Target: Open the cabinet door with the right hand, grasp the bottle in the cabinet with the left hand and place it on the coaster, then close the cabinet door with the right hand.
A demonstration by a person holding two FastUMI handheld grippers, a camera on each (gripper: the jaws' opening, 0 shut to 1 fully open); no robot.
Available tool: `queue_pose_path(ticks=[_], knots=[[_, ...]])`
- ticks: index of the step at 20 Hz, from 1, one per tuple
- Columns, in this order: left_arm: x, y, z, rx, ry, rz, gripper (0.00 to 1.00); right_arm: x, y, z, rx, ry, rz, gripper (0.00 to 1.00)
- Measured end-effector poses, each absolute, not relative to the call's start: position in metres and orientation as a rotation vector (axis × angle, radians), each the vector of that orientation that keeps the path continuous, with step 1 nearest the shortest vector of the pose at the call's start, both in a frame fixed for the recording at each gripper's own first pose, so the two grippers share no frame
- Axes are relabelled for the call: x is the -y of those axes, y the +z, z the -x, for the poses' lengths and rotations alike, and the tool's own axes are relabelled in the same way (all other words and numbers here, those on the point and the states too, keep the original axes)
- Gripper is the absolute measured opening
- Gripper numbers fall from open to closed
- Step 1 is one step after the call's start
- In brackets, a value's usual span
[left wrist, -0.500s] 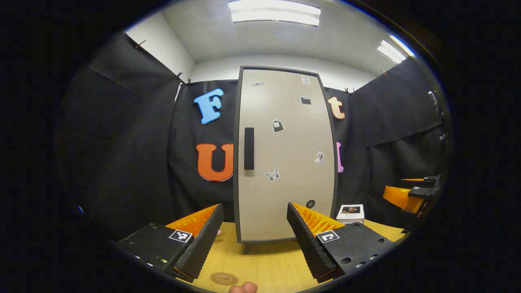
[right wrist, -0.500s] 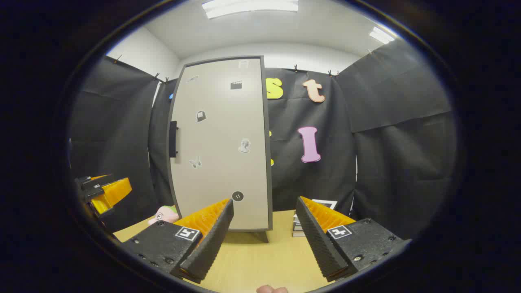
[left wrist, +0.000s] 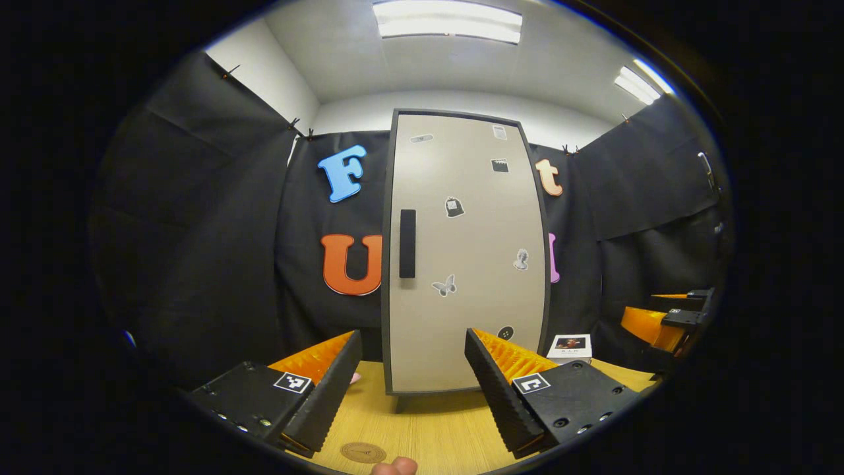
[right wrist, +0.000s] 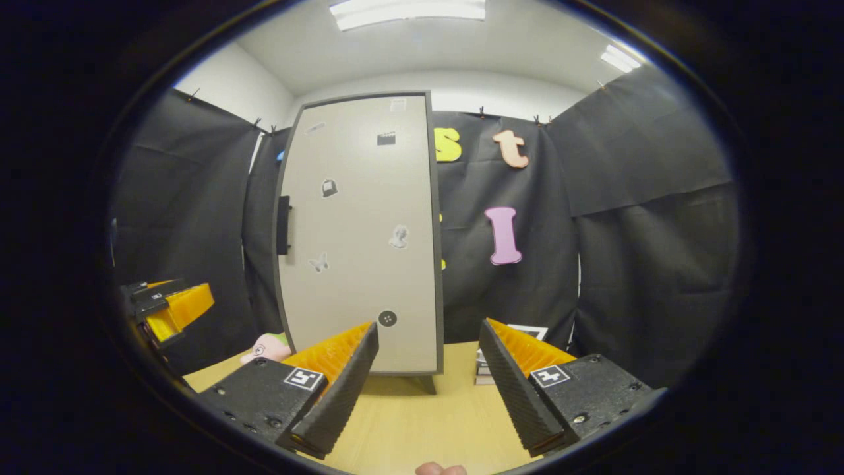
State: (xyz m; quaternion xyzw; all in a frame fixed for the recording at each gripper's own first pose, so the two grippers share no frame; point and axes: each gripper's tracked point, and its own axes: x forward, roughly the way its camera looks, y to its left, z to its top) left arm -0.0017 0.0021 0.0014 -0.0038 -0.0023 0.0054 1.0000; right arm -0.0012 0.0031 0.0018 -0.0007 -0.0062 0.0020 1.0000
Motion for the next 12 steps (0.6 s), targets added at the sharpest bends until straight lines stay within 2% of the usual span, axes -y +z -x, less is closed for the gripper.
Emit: queue_pose_path(ticks=[10,11,12], knots=[[-0.0052,0.0031,0.005,0.005,0.019,0.004,0.95,-0.0024,0.008,0.0029,0.032,-0.003,0.008,0.94],[-0.0047,0.0027,0.006,0.003,0.019,0.004,0.95,-0.0033,0.0088,0.0022,0.027,0.001,0.014,0.99],[-0.0046,0.0022,0.006,0.001,0.02,0.005,0.95,-0.0044,0.0096,0.0015,0.025,0.008,0.016,0.99]])
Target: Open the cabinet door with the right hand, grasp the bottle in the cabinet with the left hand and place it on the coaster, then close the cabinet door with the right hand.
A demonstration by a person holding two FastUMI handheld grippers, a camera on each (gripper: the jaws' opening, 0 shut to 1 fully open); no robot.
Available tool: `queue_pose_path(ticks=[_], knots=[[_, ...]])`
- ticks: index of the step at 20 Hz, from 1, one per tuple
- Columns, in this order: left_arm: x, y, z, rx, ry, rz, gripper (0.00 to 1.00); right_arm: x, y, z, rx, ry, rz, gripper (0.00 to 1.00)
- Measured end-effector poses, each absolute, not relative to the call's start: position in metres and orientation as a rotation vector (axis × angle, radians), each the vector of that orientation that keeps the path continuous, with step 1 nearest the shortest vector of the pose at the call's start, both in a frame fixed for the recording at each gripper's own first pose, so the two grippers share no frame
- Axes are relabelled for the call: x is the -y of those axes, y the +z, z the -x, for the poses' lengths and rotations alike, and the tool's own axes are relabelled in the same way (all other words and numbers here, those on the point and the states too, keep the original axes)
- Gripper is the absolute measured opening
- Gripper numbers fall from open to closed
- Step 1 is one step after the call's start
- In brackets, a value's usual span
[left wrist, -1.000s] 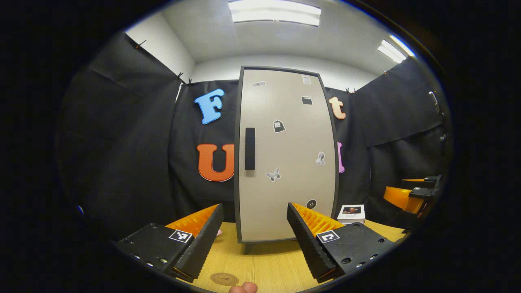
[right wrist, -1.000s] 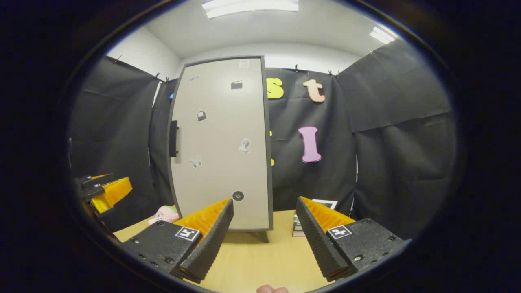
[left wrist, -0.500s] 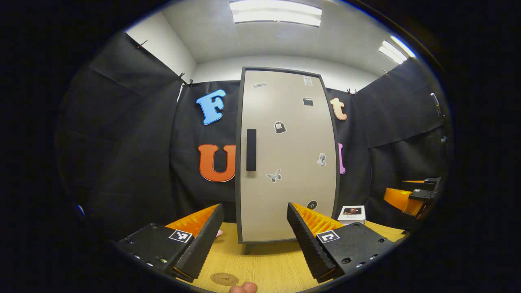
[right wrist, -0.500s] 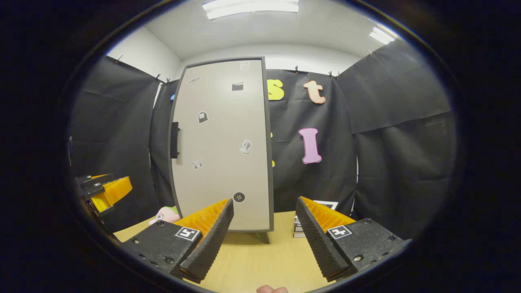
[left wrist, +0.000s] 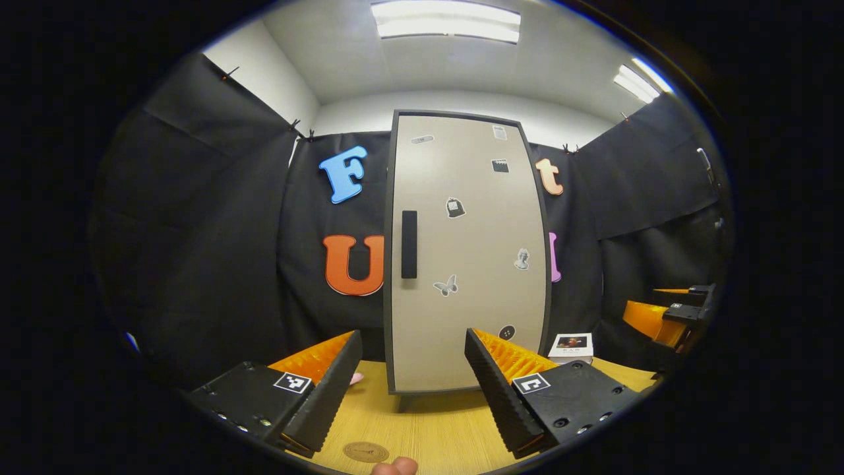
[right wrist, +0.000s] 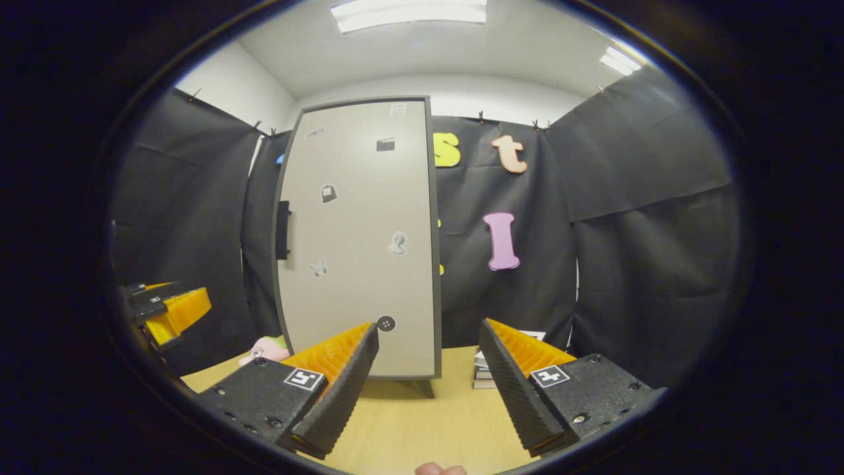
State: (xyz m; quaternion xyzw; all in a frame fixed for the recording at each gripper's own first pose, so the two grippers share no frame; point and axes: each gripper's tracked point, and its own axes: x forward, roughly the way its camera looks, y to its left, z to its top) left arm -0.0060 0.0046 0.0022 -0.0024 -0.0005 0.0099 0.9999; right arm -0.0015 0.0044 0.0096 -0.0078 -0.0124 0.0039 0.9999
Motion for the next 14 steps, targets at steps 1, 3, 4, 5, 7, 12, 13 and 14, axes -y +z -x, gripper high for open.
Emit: queue_pose_path(ticks=[1,3,4,5,7,12,13,14], knots=[[-0.005,0.001,0.006,-0.002,0.02,0.005,0.95,-0.005,0.013,0.001,0.029,0.013,0.016,0.99],[-0.004,0.001,0.008,-0.003,0.02,0.001,0.95,-0.007,0.022,-0.002,0.046,0.015,0.028,0.94],[-0.005,0.0,0.009,-0.003,0.02,-0.001,0.95,-0.01,0.026,-0.004,0.056,0.021,0.042,0.94],[-0.005,0.0,0.009,-0.004,0.02,-0.002,0.95,-0.014,0.03,-0.006,0.062,0.03,0.06,0.94],[-0.004,-0.003,0.011,-0.011,0.023,-0.001,0.95,-0.027,0.04,-0.012,0.077,0.065,0.083,0.99],[-0.005,-0.015,0.014,-0.031,0.024,-0.009,0.95,-0.081,0.071,-0.032,0.089,0.224,0.076,0.99],[-0.006,-0.017,0.014,-0.034,0.027,-0.013,0.95,-0.092,0.077,-0.037,0.088,0.254,0.083,0.99],[-0.006,-0.018,0.014,-0.036,0.029,-0.015,0.95,-0.103,0.083,-0.043,0.089,0.28,0.085,0.94]])
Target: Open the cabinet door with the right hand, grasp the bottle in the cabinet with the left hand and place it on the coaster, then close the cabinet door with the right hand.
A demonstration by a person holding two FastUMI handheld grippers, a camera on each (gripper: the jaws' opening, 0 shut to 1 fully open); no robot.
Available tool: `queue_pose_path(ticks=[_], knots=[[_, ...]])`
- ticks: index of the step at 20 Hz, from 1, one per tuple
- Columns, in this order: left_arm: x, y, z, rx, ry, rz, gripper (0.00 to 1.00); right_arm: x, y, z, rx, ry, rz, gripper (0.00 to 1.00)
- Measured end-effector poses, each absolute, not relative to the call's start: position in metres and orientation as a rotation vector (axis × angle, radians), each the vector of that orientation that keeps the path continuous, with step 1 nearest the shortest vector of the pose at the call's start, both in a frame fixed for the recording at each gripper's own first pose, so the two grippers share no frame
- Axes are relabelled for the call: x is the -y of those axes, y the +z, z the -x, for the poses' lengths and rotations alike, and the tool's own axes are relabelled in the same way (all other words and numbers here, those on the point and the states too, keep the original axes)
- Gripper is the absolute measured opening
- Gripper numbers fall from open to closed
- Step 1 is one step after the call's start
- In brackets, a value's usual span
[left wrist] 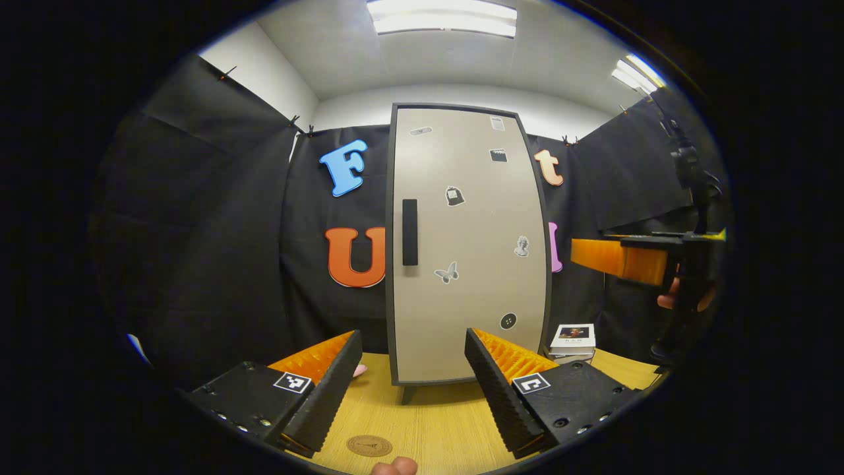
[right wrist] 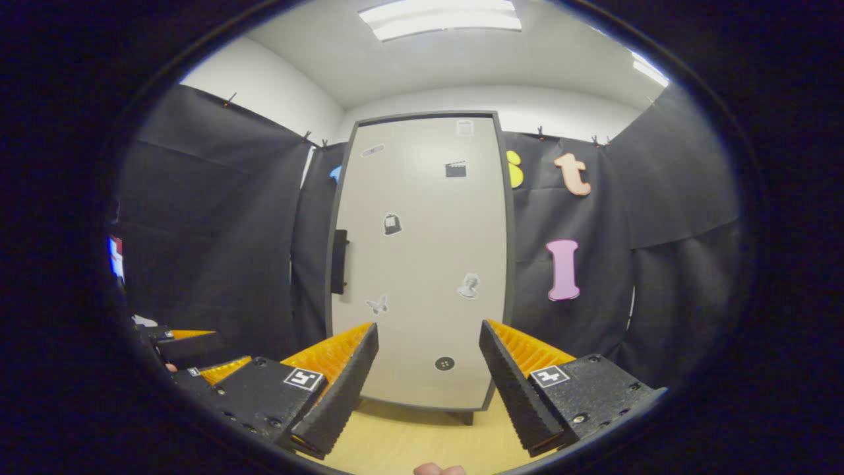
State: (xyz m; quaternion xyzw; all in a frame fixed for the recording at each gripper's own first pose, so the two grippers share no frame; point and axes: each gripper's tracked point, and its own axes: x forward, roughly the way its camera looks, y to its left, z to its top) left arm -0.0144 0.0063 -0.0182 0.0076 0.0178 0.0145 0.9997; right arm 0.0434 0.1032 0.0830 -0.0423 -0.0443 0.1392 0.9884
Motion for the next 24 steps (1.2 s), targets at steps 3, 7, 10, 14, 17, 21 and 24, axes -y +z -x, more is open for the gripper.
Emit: queue_pose_path(ticks=[3,7,10,14,17,21,24], knots=[[-0.007,-0.019,0.018,-0.035,0.034,-0.011,0.95,-0.131,0.1,-0.064,0.104,0.344,0.105,0.99],[-0.01,-0.02,0.022,-0.033,0.042,-0.023,0.95,-0.165,0.121,-0.099,0.138,0.402,0.143,0.99],[-0.011,-0.02,0.025,-0.031,0.048,-0.026,0.95,-0.196,0.125,-0.122,0.116,0.45,0.125,0.99],[-0.012,-0.019,0.03,-0.032,0.053,-0.029,0.95,-0.236,0.123,-0.15,0.071,0.511,0.09,0.94],[-0.012,-0.017,0.035,-0.026,0.05,-0.034,0.95,-0.26,0.113,-0.172,0.024,0.524,0.101,0.99],[-0.02,-0.018,0.038,-0.028,0.064,-0.047,0.95,-0.28,0.095,-0.195,-0.035,0.517,0.096,0.99],[-0.028,-0.018,0.039,-0.032,0.075,-0.046,0.95,-0.295,0.091,-0.212,-0.053,0.515,0.103,0.99]])
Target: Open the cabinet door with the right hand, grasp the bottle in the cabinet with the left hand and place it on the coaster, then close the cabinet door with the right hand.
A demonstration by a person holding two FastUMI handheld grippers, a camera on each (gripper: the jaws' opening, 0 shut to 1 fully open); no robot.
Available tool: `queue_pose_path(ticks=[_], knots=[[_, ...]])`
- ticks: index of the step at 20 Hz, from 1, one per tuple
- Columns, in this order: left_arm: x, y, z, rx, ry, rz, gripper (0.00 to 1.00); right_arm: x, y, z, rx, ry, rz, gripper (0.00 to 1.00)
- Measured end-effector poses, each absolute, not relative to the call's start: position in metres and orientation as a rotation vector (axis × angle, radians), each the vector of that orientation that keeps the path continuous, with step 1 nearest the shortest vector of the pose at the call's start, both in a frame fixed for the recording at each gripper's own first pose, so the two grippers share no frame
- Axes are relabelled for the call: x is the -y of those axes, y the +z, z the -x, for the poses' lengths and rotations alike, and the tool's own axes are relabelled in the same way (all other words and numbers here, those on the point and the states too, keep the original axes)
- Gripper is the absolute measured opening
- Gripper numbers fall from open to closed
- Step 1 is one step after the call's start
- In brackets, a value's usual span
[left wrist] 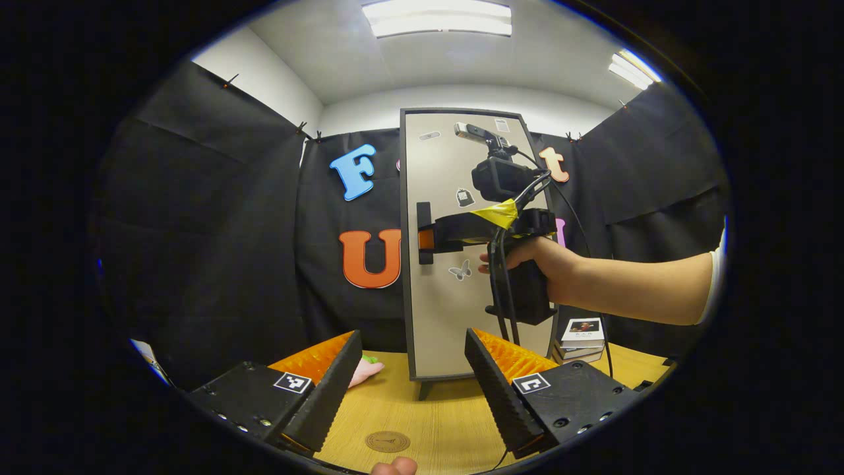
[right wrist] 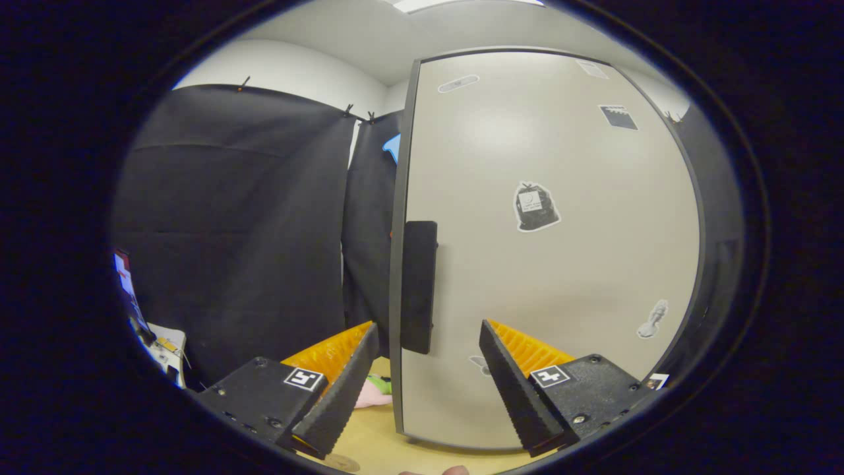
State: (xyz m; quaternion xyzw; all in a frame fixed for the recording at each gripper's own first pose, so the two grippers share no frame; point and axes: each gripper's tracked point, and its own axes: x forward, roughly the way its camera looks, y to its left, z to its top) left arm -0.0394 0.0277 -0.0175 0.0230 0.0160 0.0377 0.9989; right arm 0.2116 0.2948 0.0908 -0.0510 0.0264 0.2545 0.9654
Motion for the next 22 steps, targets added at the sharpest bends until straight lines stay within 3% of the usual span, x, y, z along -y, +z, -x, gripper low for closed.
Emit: queue_pose_path(ticks=[1,2,7,10,13,15,17,20,22], knots=[[-0.031,-0.018,0.04,-0.031,0.082,-0.046,0.95,-0.301,0.089,-0.218,-0.067,0.517,0.103,0.94],[-0.033,-0.018,0.041,-0.031,0.087,-0.045,0.95,-0.306,0.086,-0.226,-0.083,0.518,0.1,0.98],[-0.046,-0.02,0.04,-0.033,0.113,-0.035,0.95,-0.322,0.076,-0.25,-0.133,0.519,0.085,0.89],[-0.052,-0.023,0.04,-0.035,0.126,-0.032,0.95,-0.326,0.074,-0.253,-0.126,0.516,0.078,0.81],[-0.059,-0.025,0.038,-0.039,0.132,-0.016,0.95,-0.326,0.076,-0.261,-0.108,0.499,0.076,0.67],[-0.06,-0.027,0.036,-0.043,0.134,-0.011,0.95,-0.328,0.077,-0.261,-0.102,0.502,0.056,0.37],[-0.061,-0.028,0.036,-0.043,0.134,-0.008,0.95,-0.327,0.076,-0.266,-0.095,0.499,0.091,0.38],[-0.063,-0.028,0.036,-0.04,0.139,-0.003,0.95,-0.324,0.074,-0.264,-0.077,0.497,0.124,0.25],[-0.064,-0.029,0.036,-0.041,0.135,-0.002,0.95,-0.325,0.073,-0.26,-0.077,0.49,0.081,0.24]])
